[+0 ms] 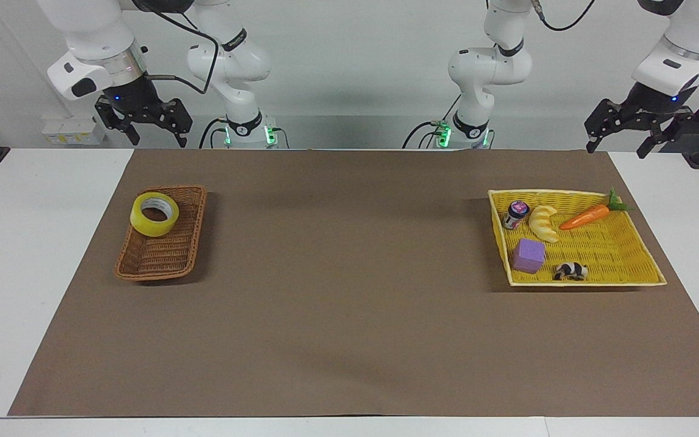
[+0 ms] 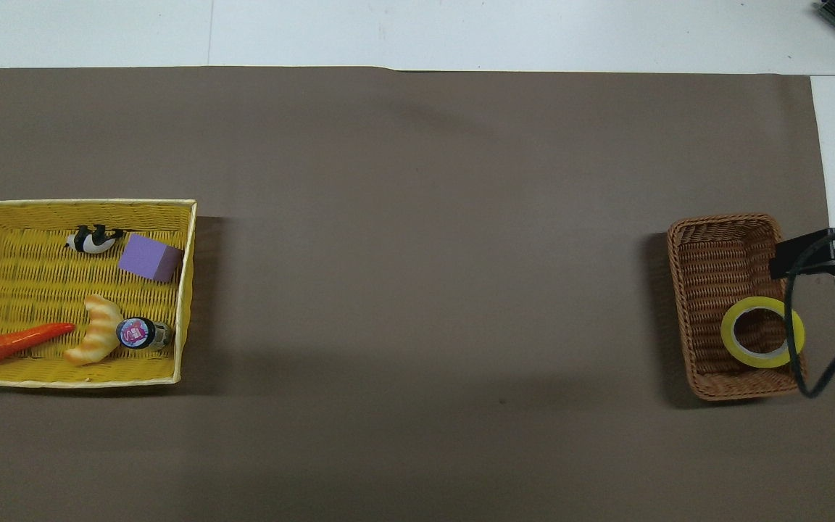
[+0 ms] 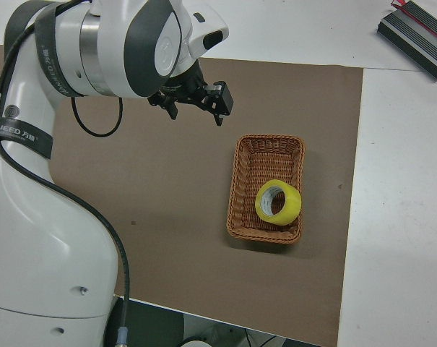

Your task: Move tape to another basket

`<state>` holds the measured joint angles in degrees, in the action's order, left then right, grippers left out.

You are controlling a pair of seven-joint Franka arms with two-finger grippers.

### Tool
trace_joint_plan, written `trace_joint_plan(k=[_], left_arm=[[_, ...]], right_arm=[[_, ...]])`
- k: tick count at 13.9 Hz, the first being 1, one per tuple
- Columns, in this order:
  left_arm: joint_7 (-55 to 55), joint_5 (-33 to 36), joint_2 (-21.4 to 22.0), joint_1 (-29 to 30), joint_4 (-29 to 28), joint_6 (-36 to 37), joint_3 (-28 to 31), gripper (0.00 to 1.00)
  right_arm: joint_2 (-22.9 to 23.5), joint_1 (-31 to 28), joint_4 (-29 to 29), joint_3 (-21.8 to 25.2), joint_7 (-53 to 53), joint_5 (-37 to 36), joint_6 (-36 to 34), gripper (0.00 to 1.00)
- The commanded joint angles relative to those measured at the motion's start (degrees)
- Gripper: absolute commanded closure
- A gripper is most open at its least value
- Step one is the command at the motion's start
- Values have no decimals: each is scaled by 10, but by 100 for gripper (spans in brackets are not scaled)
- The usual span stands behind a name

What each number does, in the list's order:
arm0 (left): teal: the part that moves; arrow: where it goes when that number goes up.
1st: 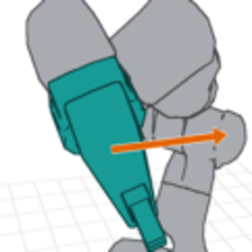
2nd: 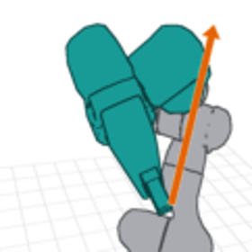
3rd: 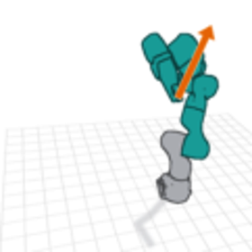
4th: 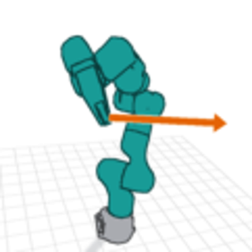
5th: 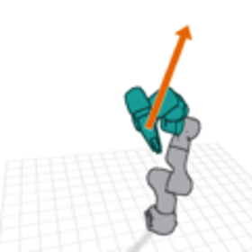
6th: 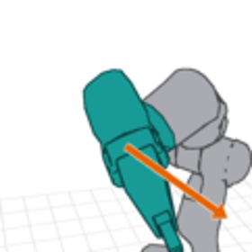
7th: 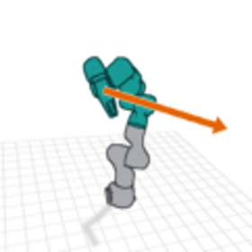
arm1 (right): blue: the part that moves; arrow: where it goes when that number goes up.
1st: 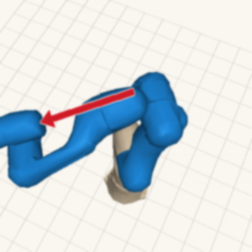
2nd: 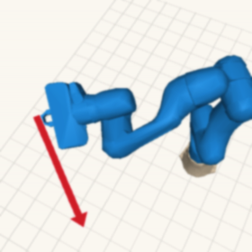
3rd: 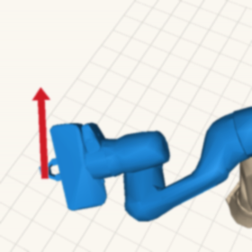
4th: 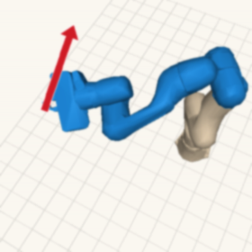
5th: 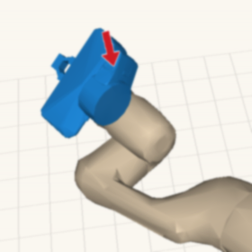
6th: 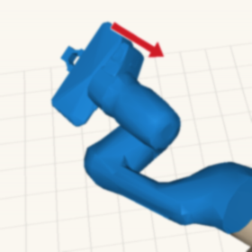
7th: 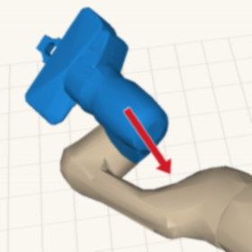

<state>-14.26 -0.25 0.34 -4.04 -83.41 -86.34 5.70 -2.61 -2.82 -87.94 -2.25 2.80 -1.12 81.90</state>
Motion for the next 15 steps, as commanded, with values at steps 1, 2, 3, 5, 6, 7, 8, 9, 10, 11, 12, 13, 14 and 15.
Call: trace_joint_plan(k=[1,2,3,5,6,7,8,9,10,11,12,13,14,15], left_arm=[[-1,1,14,4,-15,3,-4,0],[-1,1,14,4,-15,3,-3,0],[-1,1,14,4,-14,3,-3,0],[-1,1,14,4,-15,3,-3,0],[-1,1,14,4,-15,3,-3,0],[-1,1,14,4,-15,3,-3,0],[-1,1,14,4,-14,3,-3,0],[-1,1,14,4,-15,3,-3,0],[-1,1,14,4,-14,3,-3,0],[-1,1,14,4,-14,3,-3,0],[-1,1,14,4,-14,3,-3,0],[-1,1,14,4,-15,3,-3,0],[-1,1,14,4,-15,3,-3,0],[-1,1,14,4,-15,3,-3,0]], right_arm=[[-6,-4,-4,7,-18,12,-1,0],[-6,-7,-4,6,-18,12,0,0],[-6,-6,-4,5,-18,12,0,0],[-6,-6,-4,4,-17,12,3,0],[-6,-6,-4,4,-16,12,4,0],[-6,-7,-4,5,-16,12,5,0],[-6,-7,-4,6,-17,12,5,0],[-6,-7,-4,6,-13,12,13,0],[-6,-7,-4,6,-12,12,17,0],[-6,-7,-6,6,-15,12,17,0],[-6,-8,-6,7,-17,12,17,0],[-6,-8,-6,7,-17,11,17,0],[-6,-8,-6,7,-17,12,17,0],[-6,-8,-7,7,-17,12,17,0]])
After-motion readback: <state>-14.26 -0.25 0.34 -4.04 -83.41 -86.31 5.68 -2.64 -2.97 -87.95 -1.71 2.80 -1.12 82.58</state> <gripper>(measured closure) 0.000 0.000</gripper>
